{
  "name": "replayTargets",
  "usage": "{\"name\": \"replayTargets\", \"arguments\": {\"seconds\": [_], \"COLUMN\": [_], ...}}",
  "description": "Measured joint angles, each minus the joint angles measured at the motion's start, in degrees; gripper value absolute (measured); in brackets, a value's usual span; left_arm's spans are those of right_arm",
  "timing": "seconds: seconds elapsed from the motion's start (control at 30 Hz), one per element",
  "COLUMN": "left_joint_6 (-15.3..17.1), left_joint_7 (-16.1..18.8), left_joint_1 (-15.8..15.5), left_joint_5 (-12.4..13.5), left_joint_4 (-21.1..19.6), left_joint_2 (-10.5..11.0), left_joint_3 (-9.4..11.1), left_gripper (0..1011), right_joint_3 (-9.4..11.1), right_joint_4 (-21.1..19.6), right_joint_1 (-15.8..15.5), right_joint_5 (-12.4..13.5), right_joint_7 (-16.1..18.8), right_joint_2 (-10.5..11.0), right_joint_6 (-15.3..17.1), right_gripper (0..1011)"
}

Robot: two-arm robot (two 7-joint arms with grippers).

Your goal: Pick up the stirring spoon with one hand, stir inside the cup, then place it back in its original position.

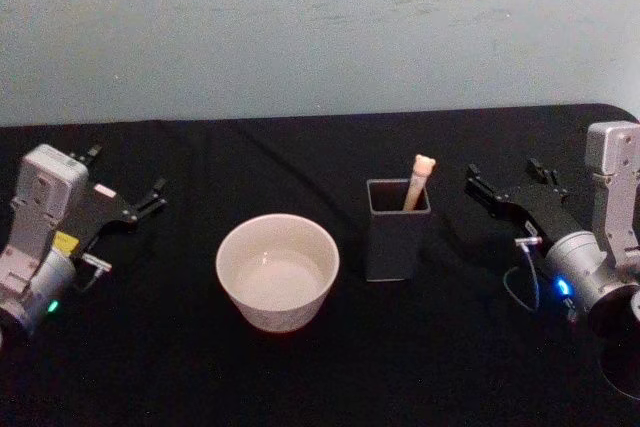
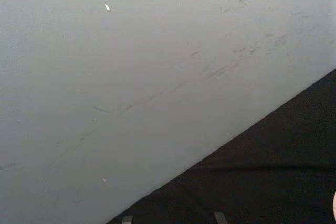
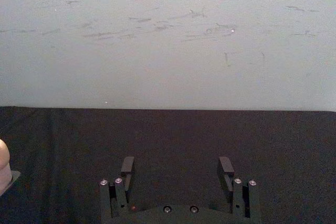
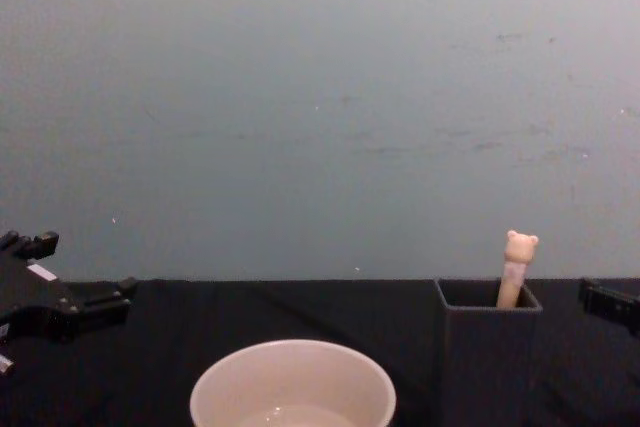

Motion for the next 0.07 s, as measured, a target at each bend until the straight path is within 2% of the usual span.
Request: {"name": "replayTargets", "arguments": {"seconds": [0.07], "left_joint_6": [0.0], "left_joint_7": [0.0], "left_joint_1": [0.0], "left_joint_5": [0.0], "left_joint_4": [0.0], "left_joint_2": [0.0], "left_joint_3": [0.0], "left_gripper": [1001], "right_joint_3": [0.0], "right_joint_4": [0.0], "right_joint_1": [0.0], "right_joint_5": [0.0], "right_joint_7": [0.0], "right_joint_2": [0.0], "right_joint_6": [0.0], "right_gripper": [1000]}}
